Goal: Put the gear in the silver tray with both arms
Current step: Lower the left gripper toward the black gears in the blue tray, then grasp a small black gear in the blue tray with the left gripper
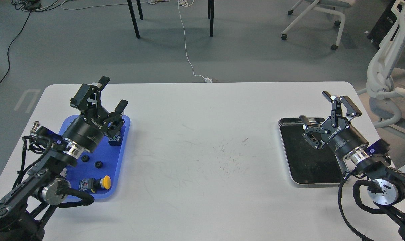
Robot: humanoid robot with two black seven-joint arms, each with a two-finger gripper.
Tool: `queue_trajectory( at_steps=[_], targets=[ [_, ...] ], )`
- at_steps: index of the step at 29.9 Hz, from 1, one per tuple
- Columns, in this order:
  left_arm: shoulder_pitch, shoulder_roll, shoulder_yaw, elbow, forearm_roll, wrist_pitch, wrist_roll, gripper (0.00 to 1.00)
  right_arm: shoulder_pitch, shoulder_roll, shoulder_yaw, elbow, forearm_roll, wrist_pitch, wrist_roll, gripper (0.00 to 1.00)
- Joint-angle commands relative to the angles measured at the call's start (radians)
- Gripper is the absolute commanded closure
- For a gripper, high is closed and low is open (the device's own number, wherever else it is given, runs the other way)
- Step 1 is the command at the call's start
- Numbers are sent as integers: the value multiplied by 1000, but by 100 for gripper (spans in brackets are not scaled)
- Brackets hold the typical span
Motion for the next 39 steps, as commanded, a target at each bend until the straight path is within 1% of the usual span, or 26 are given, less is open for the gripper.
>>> queue_trajectory(
  at_steps=[1,3,6,8,11,13,15,18,19,24,30,34,39],
  targets=[
    [-63,198,24,-74,408,-87,-31,2,0,-7,0,4,1,0,0,1],
    [-86,267,38,-107,550,-87,-31,2,3,-12,2,4,0,0,0,1],
    [-128,390,110,-135,756,-87,-31,2,6,-14,2,4,0,0,0,1],
    [-183,464,191,-146,892,-87,-31,3,6,-14,2,4,0,0,0,1],
    [-270,501,323,-140,1069,-87,-31,5,8,-14,2,5,0,0,0,1],
    [-318,502,398,-131,1158,-87,-31,8,8,-14,2,4,0,0,0,1],
    [-355,502,483,-120,1226,-87,-31,14,8,-14,2,4,0,-1,0,1],
    [-396,492,570,-85,1274,-75,-31,34,8,-14,2,5,0,0,0,1],
    [-407,484,593,-62,1274,-68,-31,38,8,-15,3,5,1,0,0,1],
    [-425,421,641,62,1274,-19,-31,38,10,-17,9,5,1,0,0,1],
    [-426,409,664,112,1274,-14,-31,39,10,-18,11,7,1,0,0,1],
    [-426,393,675,158,1274,17,-31,39,10,-18,11,7,1,0,0,1],
    [-426,370,681,204,1274,23,-31,40,10,-18,11,7,1,0,0,1]
  ],
)
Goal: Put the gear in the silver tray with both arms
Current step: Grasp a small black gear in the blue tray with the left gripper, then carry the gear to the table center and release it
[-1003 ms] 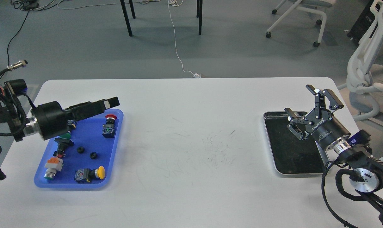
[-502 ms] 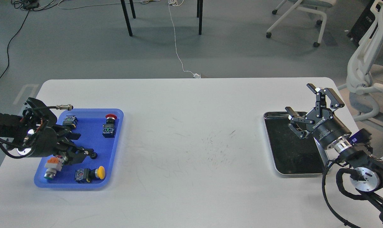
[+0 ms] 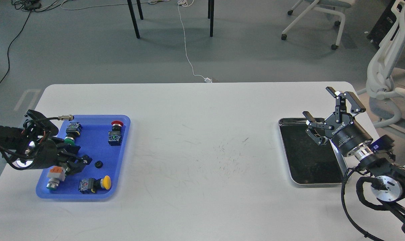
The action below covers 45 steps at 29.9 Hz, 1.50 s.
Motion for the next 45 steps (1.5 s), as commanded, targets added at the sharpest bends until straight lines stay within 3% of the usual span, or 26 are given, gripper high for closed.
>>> queue_trajectory(
  at_steps=[1,8,17,21,32,35,39,45],
  targets=[
    [0,-15,1,36,0,3,0,42,0,0,1,0,0,0,0,1],
    [0,-44,27,74,0,31,0,56,-2,0,-1,-2,0,0,0,1],
    [0,-69,38,114,0,49,0,57,-2,0,-1,0,0,0,0,1],
    [0,-76,46,122,0,51,0,82,-2,-1,-1,0,-1,0,0,1],
    [-23,-69,47,125,0,72,0,87,-2,-3,-1,0,0,0,0,1],
    [-63,-64,44,94,0,72,0,87,-2,-3,-1,0,0,0,0,1],
    [-175,-26,44,-43,0,55,0,87,3,-3,1,0,0,0,0,1],
    [-356,-50,47,-225,0,-58,0,87,72,-66,-16,74,-1,-3,0,1]
  ],
)
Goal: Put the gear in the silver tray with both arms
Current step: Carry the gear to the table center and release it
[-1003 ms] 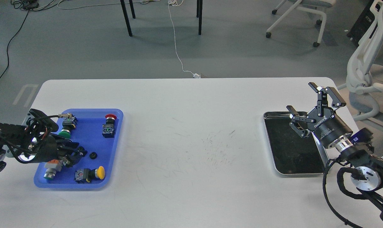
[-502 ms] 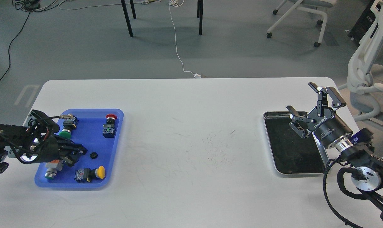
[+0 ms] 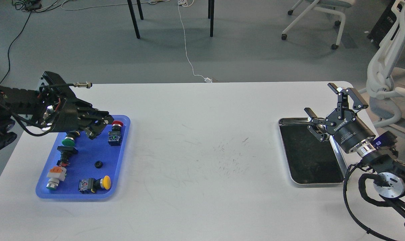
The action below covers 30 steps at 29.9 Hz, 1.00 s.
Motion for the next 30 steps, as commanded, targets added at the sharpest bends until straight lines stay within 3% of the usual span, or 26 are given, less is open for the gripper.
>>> queue_trajectory(
  at_steps=[1,7,13,20,30],
  targets=[
    [-80,-50,3,-94,0,-79,0,87,66,-46,-23,48,-2,-3,0,1],
    [-149,-322,71,-65,0,-108,0,87,293,-77,-190,41,1,-37,0,1],
    [-225,-609,236,122,0,-108,0,87,498,-88,-350,38,33,-57,0,1],
    [-227,-899,263,383,0,-108,0,86,604,-79,-434,39,72,-121,0,1],
    [-213,-910,322,529,0,-108,0,86,600,-77,-446,44,72,-123,0,1]
  ],
)
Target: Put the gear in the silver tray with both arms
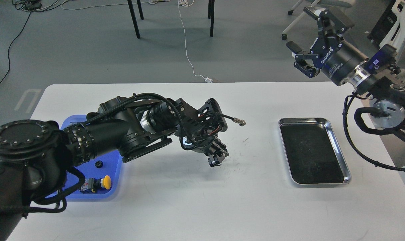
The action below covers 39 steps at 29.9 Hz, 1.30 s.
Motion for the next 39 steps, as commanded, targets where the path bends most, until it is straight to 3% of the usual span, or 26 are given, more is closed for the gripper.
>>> queue_trajectory(
  at_steps=[1,7,11,14,17,18,24,26,29,35,39],
  targets=[
    [11,-1,4,29,0,0,0,86,-5,1,-7,1,0,-1,0,1],
    [32,-1,14,32,0,0,0,84,0,-1,-19,1,0,-1,0,1],
    [40,-1,16,32,0,0,0,77,0,-1,-21,-2,0,-1,0,1],
    [48,-1,16,32,0,0,0,55,0,-1,-21,-4,0,-1,0,1],
    [48,-1,8,27,0,0,0,22,0,-2,-21,-4,0,-1,0,1],
    [46,-1,7,26,0,0,0,15,0,-2,-21,-4,0,-1,0,1],
    [13,-1,-25,-3,-58,58,0,10,-12,-22,-24,1,-5,10,0,1],
    [11,7,-90,-43,-181,78,0,8,-26,-58,-30,5,-18,14,0,1],
    [31,113,-219,-70,-460,91,0,5,-40,-81,-83,14,-85,20,0,1],
    [235,330,-321,-183,-1130,235,0,2,-58,-119,-177,16,-446,30,0,1],
    [411,436,-467,-286,-1417,260,0,2,-48,-119,-228,19,-687,30,0,1]
  ],
)
